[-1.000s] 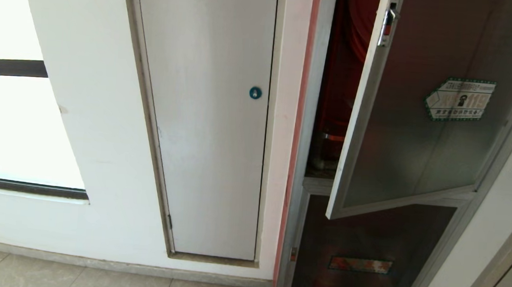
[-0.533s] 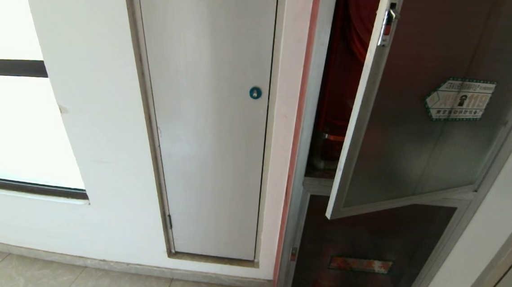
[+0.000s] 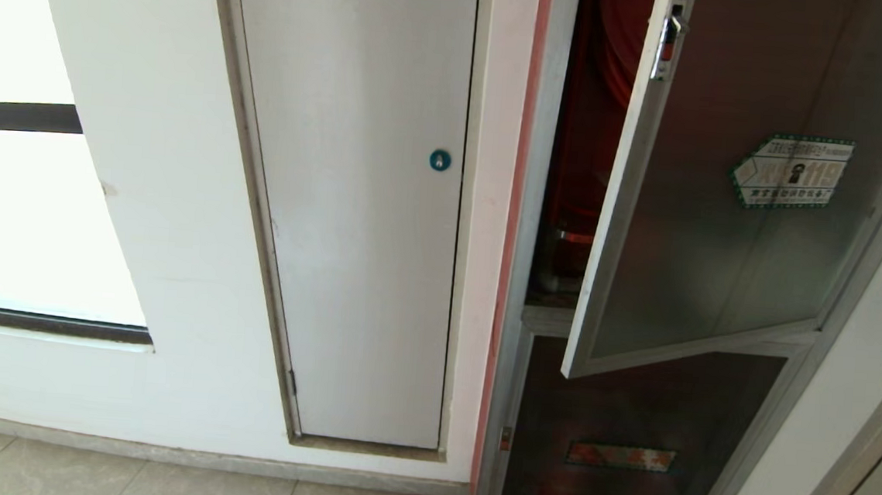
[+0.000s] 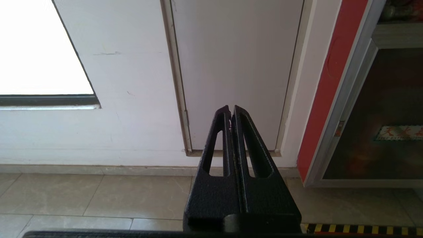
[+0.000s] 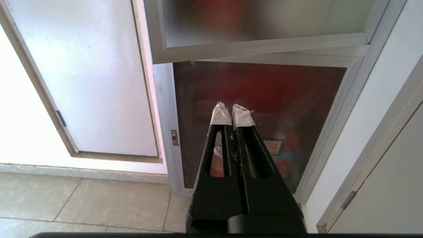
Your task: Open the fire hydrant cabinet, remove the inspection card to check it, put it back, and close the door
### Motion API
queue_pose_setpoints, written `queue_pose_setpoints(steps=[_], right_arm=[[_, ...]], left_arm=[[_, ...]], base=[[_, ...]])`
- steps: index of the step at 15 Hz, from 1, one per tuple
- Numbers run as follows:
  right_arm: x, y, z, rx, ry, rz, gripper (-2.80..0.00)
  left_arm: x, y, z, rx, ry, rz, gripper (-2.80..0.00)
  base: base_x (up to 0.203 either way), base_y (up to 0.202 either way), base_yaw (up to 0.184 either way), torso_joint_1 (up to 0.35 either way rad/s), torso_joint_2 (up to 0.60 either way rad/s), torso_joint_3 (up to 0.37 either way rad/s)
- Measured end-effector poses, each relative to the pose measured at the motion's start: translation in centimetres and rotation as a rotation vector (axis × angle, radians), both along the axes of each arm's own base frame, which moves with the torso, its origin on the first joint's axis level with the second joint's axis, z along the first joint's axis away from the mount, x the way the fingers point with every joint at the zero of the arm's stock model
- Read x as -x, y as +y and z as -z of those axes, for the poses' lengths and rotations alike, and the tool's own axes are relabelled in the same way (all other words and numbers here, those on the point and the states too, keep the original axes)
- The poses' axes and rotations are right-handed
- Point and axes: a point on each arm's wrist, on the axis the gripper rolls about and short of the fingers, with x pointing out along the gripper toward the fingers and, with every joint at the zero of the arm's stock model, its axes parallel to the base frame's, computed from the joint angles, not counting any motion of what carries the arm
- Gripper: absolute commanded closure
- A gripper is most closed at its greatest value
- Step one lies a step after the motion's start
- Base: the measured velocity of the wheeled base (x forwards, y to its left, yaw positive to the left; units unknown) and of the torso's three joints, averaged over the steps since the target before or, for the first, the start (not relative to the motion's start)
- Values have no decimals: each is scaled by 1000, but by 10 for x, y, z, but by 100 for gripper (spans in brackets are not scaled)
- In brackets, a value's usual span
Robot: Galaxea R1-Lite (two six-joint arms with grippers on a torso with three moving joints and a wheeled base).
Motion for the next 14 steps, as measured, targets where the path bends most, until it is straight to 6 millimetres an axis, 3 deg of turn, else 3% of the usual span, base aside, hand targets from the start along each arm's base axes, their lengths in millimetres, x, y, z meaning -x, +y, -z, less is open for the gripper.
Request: queue_pose_setpoints(steps=[10, 14], right_arm=[[0, 0, -1, 3, -5, 0, 0], [4, 1, -17, 6, -66, -48, 0]], left_arm=[[0, 0, 0, 0, 0, 0, 0], [0, 0, 0, 0, 0, 1, 0]], base=[[0, 0, 0, 0, 0, 0], [0, 0, 0, 0, 0, 0]])
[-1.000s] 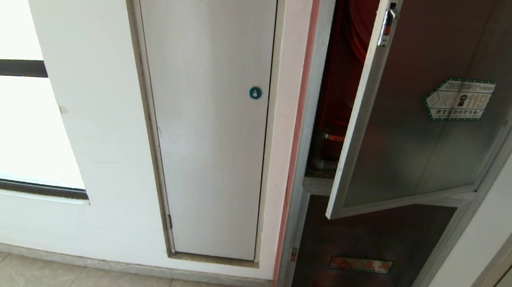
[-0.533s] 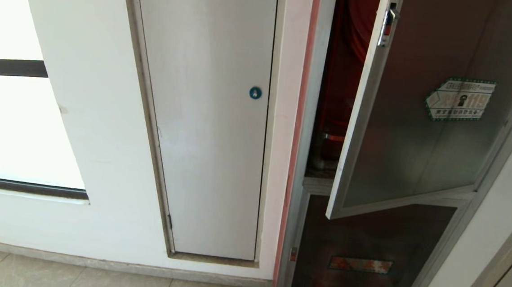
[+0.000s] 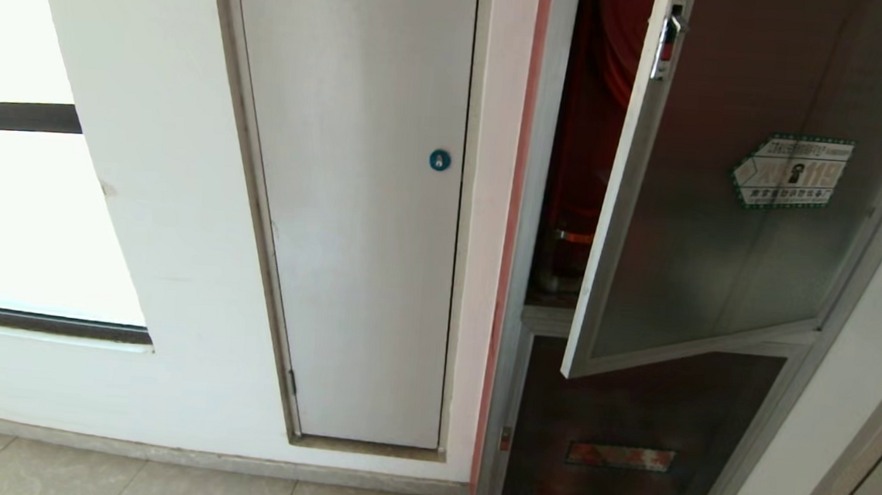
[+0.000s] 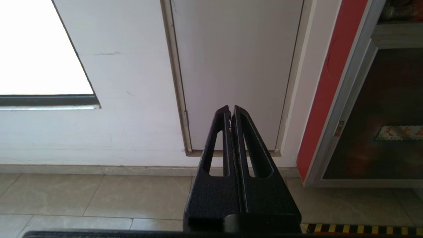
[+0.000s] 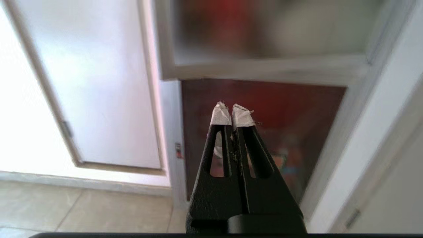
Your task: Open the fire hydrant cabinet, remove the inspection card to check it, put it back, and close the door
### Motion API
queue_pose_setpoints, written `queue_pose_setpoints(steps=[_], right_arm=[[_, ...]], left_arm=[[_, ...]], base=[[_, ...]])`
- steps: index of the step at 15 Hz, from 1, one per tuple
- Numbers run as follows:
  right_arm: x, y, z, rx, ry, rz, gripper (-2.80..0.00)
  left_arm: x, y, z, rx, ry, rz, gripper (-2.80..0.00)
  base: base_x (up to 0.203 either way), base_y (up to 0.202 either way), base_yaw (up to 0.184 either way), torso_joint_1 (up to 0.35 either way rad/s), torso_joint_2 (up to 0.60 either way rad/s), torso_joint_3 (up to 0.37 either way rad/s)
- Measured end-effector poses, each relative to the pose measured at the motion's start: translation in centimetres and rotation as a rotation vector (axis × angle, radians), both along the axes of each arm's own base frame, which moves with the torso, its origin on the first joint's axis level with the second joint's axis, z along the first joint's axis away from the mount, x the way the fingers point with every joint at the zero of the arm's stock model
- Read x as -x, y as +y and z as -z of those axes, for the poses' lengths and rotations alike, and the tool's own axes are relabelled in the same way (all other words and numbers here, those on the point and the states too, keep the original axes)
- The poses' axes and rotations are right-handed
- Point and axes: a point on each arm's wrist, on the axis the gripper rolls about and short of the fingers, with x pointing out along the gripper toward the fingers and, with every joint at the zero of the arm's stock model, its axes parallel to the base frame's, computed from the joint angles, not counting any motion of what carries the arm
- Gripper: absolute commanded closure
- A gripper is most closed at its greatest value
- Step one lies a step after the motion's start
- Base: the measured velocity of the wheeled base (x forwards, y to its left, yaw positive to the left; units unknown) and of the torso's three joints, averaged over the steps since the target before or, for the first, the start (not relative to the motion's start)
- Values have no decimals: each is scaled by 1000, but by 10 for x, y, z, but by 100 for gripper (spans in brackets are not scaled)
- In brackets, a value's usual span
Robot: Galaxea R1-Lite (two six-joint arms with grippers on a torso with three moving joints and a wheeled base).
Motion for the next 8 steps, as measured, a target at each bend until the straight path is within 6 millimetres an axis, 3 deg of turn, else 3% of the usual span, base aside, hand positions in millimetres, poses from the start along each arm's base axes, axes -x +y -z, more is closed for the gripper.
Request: queue_pose_setpoints(steps=[4, 8], right_arm=[[-1, 2, -28, 5, -3, -111, 0], [-14, 5, -71, 9, 21, -239, 0]], left_arm=[[0, 0, 0, 0, 0, -1, 0], [0, 0, 0, 0, 0, 0, 0]], base=[[0, 0, 0, 0, 0, 0], [0, 0, 0, 0, 0, 0]])
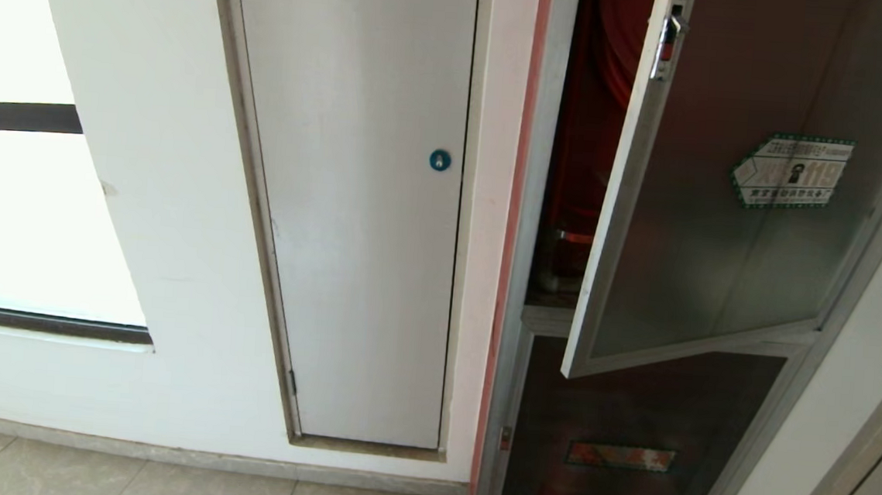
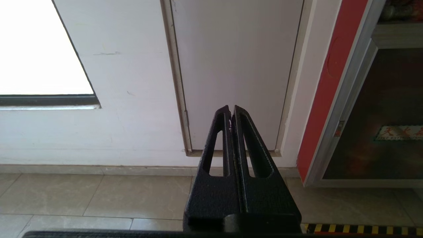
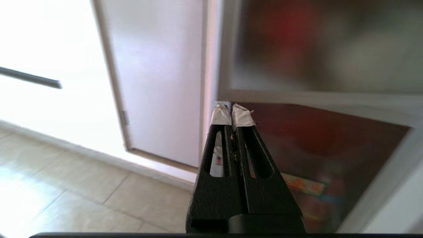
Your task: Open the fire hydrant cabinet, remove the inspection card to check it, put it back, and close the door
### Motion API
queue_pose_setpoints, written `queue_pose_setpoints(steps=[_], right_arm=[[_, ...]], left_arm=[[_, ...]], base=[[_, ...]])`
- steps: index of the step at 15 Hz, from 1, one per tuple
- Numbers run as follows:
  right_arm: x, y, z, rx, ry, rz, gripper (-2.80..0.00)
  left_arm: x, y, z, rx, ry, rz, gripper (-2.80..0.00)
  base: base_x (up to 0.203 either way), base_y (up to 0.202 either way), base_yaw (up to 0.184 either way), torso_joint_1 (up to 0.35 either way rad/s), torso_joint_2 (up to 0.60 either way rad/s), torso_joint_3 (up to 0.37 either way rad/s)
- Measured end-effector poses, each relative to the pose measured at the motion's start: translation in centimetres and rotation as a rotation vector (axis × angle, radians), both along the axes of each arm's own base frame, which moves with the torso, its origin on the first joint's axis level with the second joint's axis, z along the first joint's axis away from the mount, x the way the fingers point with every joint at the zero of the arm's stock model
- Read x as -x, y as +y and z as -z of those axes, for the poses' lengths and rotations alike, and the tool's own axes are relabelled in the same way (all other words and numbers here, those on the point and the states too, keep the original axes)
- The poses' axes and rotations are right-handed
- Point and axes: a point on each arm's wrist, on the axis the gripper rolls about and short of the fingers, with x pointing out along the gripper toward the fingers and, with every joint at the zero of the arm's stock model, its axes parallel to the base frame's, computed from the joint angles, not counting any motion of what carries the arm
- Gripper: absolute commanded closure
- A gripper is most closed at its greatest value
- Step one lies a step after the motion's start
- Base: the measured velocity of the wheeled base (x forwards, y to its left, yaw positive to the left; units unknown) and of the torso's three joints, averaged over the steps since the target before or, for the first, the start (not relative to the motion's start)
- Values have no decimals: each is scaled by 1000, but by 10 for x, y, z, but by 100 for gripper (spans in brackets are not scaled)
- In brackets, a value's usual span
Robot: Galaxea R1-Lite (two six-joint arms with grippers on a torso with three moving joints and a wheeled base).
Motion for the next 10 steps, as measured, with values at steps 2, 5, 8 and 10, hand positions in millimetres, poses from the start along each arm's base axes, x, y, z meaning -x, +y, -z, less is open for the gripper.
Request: queue_pose_setpoints(steps=[2, 5, 8, 10], right_arm=[[-17, 1, -20, 0, 30, -68, 0], [-58, 3, -46, -6, 79, -154, 0], [-109, 4, -66, -9, 80, -218, 0], [-138, 7, -77, -8, 69, -275, 0]], left_arm=[[0, 0, 0, 0, 0, 0, 0], [0, 0, 0, 0, 0, 0, 0], [0, 0, 0, 0, 0, 0, 0], [0, 0, 0, 0, 0, 0, 0]], base=[[0, 0, 0, 0, 0, 0], [0, 0, 0, 0, 0, 0], [0, 0, 0, 0, 0, 0], [0, 0, 0, 0, 0, 0]])
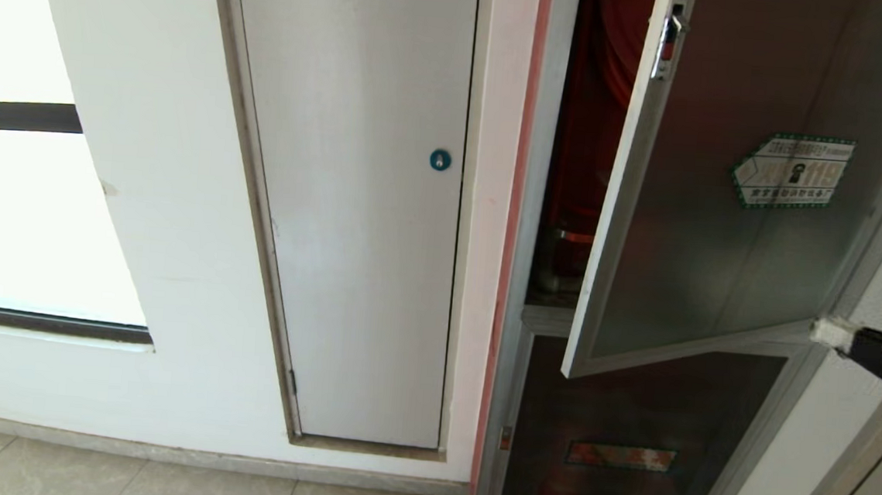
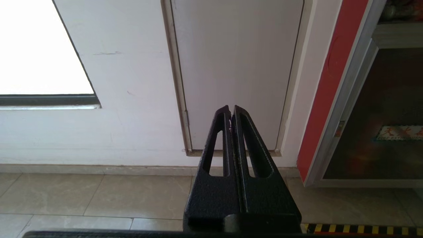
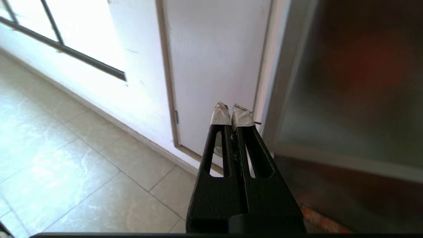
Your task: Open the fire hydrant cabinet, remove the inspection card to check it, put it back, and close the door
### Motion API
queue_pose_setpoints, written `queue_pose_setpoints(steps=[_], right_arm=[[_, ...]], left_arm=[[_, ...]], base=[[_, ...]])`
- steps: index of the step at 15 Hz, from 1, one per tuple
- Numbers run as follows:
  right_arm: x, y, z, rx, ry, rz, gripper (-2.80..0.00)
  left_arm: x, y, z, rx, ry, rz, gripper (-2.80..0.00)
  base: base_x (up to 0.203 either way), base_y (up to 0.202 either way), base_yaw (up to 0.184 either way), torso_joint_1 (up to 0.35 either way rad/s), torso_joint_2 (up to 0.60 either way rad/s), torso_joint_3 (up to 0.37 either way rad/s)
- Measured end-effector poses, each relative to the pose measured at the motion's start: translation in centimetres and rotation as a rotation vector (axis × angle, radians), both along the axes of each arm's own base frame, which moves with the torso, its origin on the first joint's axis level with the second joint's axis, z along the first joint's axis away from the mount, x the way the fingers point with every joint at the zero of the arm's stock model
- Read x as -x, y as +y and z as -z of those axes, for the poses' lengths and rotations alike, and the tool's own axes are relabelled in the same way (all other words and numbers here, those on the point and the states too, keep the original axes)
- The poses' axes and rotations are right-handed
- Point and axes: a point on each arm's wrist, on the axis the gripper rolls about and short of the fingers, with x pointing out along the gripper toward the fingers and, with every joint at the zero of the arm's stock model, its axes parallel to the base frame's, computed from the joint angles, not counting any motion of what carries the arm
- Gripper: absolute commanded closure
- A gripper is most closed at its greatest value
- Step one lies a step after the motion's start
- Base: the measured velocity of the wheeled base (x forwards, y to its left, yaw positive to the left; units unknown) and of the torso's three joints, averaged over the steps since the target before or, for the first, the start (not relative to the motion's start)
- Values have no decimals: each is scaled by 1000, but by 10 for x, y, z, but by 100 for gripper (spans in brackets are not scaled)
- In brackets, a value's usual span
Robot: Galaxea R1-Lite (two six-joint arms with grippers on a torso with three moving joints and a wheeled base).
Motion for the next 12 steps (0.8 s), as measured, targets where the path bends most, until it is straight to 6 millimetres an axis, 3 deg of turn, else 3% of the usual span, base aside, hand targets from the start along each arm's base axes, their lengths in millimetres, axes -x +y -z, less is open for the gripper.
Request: queue_pose_setpoints(steps=[4, 7, 12], right_arm=[[-42, 22, -12, -26, 50, -135, 0], [-62, 36, -22, -104, 105, -188, 0], [-91, 58, -23, -119, 148, -203, 0]], left_arm=[[0, 0, 0, 0, 0, 0, 0], [0, 0, 0, 0, 0, 0, 0], [0, 0, 0, 0, 0, 0, 0]], base=[[0, 0, 0, 0, 0, 0], [0, 0, 0, 0, 0, 0], [0, 0, 0, 0, 0, 0]])
